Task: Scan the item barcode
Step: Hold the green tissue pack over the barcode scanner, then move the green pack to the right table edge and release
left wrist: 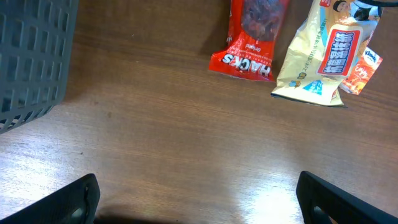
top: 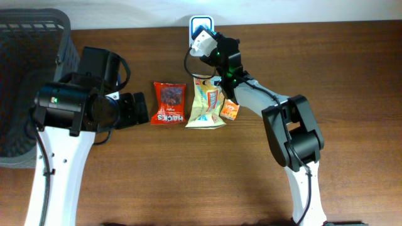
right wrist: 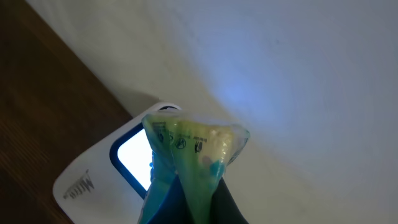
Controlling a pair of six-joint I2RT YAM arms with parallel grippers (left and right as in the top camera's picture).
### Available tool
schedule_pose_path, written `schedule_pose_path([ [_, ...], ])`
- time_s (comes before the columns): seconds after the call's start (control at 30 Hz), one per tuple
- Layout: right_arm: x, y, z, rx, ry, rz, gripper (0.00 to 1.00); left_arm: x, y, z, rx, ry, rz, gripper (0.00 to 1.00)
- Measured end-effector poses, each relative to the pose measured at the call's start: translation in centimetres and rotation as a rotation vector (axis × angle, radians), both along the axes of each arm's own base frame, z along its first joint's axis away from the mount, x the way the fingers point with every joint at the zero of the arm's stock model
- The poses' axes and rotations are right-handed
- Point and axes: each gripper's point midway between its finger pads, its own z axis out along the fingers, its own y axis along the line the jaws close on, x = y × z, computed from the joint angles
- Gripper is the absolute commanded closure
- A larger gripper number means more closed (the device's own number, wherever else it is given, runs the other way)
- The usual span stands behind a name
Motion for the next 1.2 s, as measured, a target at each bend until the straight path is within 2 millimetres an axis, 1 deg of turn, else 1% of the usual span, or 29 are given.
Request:
schedule_pose_path([
  [0.1, 0.3, -0.1, 1.7, 0.075, -0.051, -0.017, 0.96, 0.0, 0.0, 0.0, 0.0, 0.0, 0.0, 0.01],
  [0.13, 0.5, -0.8, 1.9, 0.11, -0.048, -0.067, 0.96, 0.0, 0.0, 0.0, 0.0, 0.0, 0.0, 0.01],
  [0.17, 1.0, -2.1, 2.3, 0.167, -0.046, -0.145, 0.96, 0.0, 0.0, 0.0, 0.0, 0.001, 0.0, 0.01],
  [0.2, 1.6, -4.0, 2.6, 0.217, -0.025, -0.234, 0.96, 0.0, 0.0, 0.0, 0.0, 0.0, 0.0, 0.01],
  [0.23, 2.1, -7.3, 3.1, 0.282, 0.008, -0.335, 0.96, 0.0, 0.0, 0.0, 0.0, 0.0, 0.0, 0.01],
  [0.27, 2.2, -11.0, 3.1, 0.344, 0.078, -0.433, 0.96, 0.0, 0.0, 0.0, -0.001, 0.001, -0.001, 0.01],
  [0.3, 2.1, -15.3, 4.6, 0.445, 0.101, -0.53, 0.96, 0.0, 0.0, 0.0, 0.0, 0.0, 0.0, 0.01],
  [0.33, 1.5, -19.4, 5.7, 0.503, 0.137, -0.612, 0.96, 0.0, 0.0, 0.0, 0.0, 0.001, 0.0, 0.01],
  [0.37, 0.4, -24.4, 6.9, 0.572, 0.161, -0.711, 0.96, 0.1, 0.0, 0.0, 0.0, -0.002, 0.0, 0.01],
  [0.4, -1.4, -31.4, 9.1, 0.672, 0.14, -0.838, 0.96, 0.0, 0.0, 0.0, 0.0, 0.001, 0.0, 0.01],
  [0.43, -3.4, -36.3, 9.1, 0.711, 0.171, -0.944, 0.96, 0.0, 0.0, 0.0, 0.0, 0.0, 0.0, 0.01],
  [0.47, -5.6, -40.8, 7.7, 0.746, 0.224, -1.048, 0.96, 0.0, 0.0, 0.0, 0.0, -0.001, 0.0, 0.01],
  [0.53, -9.5, -46.9, 4.6, 0.774, 0.316, -1.204, 0.96, 0.0, 0.0, 0.0, 0.0, 0.0, 0.0, 0.01],
  [0.6, -13.6, -53.0, 2.7, 0.812, 0.343, -1.351, 0.96, 0.0, 0.0, 0.0, 0.0, 0.0, 0.0, 0.01],
  [0.63, -15.7, -55.6, 2.0, 0.825, 0.351, -1.416, 0.96, 0.0, 0.0, 0.0, 0.0, 0.0, 0.0, 0.01],
  [0.67, -16.9, -56.7, 1.5, 0.831, 0.363, -1.451, 0.96, 0.0, 0.0, 0.0, 0.0, 0.001, 0.0, 0.01],
  [0.7, -18.6, -58.4, 0.1, 0.838, 0.395, -1.504, 0.96, 0.0, 0.0, 0.0, 0.0, 0.0, 0.0, 0.01],
  [0.73, -19.7, -59.4, -0.9, 0.842, 0.412, -1.536, 0.92, 0.0, 0.0, 0.0, 0.0, 0.0, 0.0, 0.01],
  [0.77, -20.9, -60.6, -2.4, 0.849, 0.44, -1.576, 0.9, 0.0, 0.0, 0.0, 0.0, 0.0, 0.0, 0.01],
  [0.8, -22.0, -61.6, -4.2, 0.86, 0.47, -1.608, 0.9, 0.0, 0.0, 0.0, 0.0, 0.0, 0.0, 0.01],
  [0.83, -22.6, -62.1, -5.2, 0.867, 0.487, -1.624, 0.88, 0.0, 0.0, 0.0, 0.0, 0.0, 0.0, 0.01],
  [0.87, -23.4, -62.7, -6.3, 0.872, 0.507, -1.647, 0.59, 0.0, 0.0, 0.0, 0.0, 0.0, 0.0, 0.01],
  [0.9, -24.1, -63.2, -7.1, 0.874, 0.522, -1.665, 0.18, 0.0, 0.0, 0.0, 0.0, 0.0, 0.0, 0.01],
  [0.93, -24.5, -63.5, -7.4, 0.881, 0.522, -1.678, 0.01, 0.0, 0.0, 0.0, 0.0, 0.001, 0.0, 0.01],
  [1.0, -24.9, -63.5, -7.6, 0.851, 0.551, -1.672, 0.01, 0.0, 0.0, 0.0, 0.0, 0.0, 0.0, 0.01],
  [1.07, -25.6, -62.9, -7.9, 0.791, 0.628, -1.656, 0.01, 0.0, 0.0, 0.0, 0.0, 0.0, 0.0, 0.01],
  [1.1, -25.9, -62.6, -7.7, 0.775, 0.664, -1.649, 0.01, 0.0, 0.0, 0.0, 0.0, 0.001, 0.0, 0.01],
  [1.17, -23.7, -60.6, -3.7, 0.855, 0.673, -1.488, 0.01, 0.0, 0.0, 0.0, 0.0, 0.0, 0.0, 0.01],
  [1.2, -20.0, -56.6, 0.4, 1.004, 0.664, -1.2, 0.01, 0.0, 0.0, 0.0, 0.0, 0.0, 0.0, 0.01],
])
